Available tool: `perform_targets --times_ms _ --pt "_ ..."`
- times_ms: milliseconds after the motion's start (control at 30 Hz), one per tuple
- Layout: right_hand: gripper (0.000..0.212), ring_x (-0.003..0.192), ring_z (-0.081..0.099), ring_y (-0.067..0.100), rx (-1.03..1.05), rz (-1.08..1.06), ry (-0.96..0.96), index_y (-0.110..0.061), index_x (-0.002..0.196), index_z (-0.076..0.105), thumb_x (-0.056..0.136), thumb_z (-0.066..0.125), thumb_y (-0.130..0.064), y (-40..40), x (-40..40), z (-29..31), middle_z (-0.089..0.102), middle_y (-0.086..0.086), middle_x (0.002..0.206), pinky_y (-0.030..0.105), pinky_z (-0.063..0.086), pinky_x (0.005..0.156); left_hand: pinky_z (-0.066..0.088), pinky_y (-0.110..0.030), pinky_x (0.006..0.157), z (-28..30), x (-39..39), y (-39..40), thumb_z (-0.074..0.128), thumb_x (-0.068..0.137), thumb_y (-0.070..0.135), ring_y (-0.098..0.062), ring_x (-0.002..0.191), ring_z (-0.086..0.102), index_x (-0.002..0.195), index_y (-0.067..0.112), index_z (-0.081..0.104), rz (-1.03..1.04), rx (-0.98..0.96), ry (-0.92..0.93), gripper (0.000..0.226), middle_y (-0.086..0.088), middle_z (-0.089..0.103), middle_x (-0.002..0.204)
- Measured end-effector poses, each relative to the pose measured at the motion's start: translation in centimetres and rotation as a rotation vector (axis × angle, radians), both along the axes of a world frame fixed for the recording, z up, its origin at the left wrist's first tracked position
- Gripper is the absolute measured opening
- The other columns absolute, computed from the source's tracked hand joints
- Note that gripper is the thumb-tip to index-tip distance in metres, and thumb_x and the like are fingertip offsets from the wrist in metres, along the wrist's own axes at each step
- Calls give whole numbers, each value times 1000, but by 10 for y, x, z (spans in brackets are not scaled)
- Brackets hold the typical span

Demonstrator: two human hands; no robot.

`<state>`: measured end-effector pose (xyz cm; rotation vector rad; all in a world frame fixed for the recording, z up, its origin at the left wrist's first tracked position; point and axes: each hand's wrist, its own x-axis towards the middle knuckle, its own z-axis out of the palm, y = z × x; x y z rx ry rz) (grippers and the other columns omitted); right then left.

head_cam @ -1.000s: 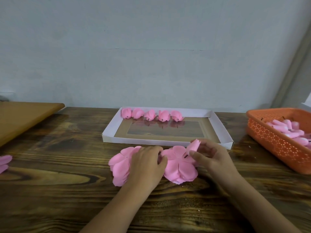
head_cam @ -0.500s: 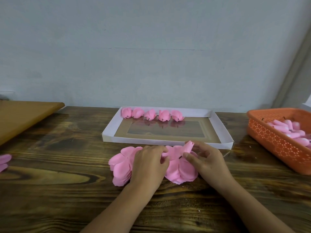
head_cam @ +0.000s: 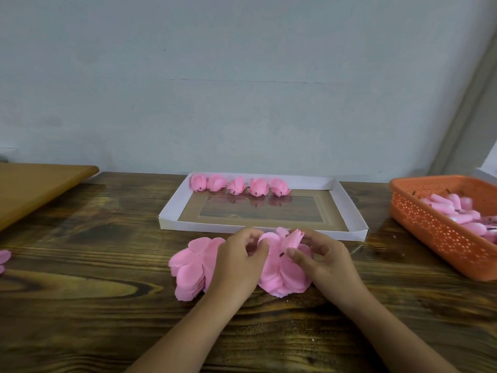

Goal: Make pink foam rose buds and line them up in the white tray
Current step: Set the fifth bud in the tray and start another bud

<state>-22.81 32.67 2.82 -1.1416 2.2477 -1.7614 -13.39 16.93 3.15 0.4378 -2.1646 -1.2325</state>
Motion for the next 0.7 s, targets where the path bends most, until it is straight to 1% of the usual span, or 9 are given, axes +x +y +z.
perform_targets --times_ms 33,100,167,267,333,433,533,600,700 --pt "32 104 69 2 -2 -2 -5 -36 117 72 91 72 -17 0 0 0 75 -18 110 33 61 87 50 -10 71 1 0 1 65 97 21 9 87 64 89 40 62 -18 25 -4 21 16 72 88" --pt "31 105 69 5 -7 -3 -13 -32 118 72 91 73 -17 0 1 0 75 -17 110 39 60 89 51 -12 72 2 0 3 60 99 23 8 88 65 93 40 59 -35 82 -6 19 15 72 92" --pt "30 105 70 8 -19 -2 -19 -30 118 73 90 73 -17 0 2 2 75 -14 110 44 59 90 51 -10 70 2 0 4 59 100 22 8 87 65 94 38 59 -29 114 17 17 14 71 92" --pt "27 106 69 12 -57 -18 -15 -26 114 74 89 75 -17 0 2 2 76 -11 109 49 58 91 52 -13 69 4 -1 3 58 101 24 6 86 65 95 34 59 -23 150 39 12 11 71 93" --pt "26 108 68 16 -74 -35 -1 -25 112 75 88 76 -18 1 2 2 76 -9 109 51 56 92 52 -13 70 4 -1 2 57 102 24 5 86 65 100 30 62 -27 177 48 8 11 72 95" --pt "25 110 66 20 -81 -40 17 -27 110 77 86 77 -19 0 3 2 75 -9 109 53 53 93 52 -15 74 4 -1 2 55 103 25 1 90 67 106 27 63 -42 202 47 8 11 72 99" --pt "30 114 64 16 -109 -42 47 -29 110 76 85 78 -12 -1 4 3 73 -12 114 52 53 97 52 -11 71 5 -1 4 54 104 28 6 88 65 103 31 62 -71 239 43 9 12 71 99" --pt "34 120 63 16 -160 -29 -19 -33 107 78 82 80 -10 -2 6 3 71 -12 122 52 50 102 57 -17 75 5 -1 6 53 104 28 1 89 68 104 30 62 -83 279 48 9 9 72 100" --pt "30 130 57 15 -209 31 -83 -45 98 79 76 79 -24 -3 10 7 66 -25 124 52 48 106 60 -33 87 6 -1 8 51 105 27 -9 95 72 106 28 62 -82 348 49 11 5 74 103"
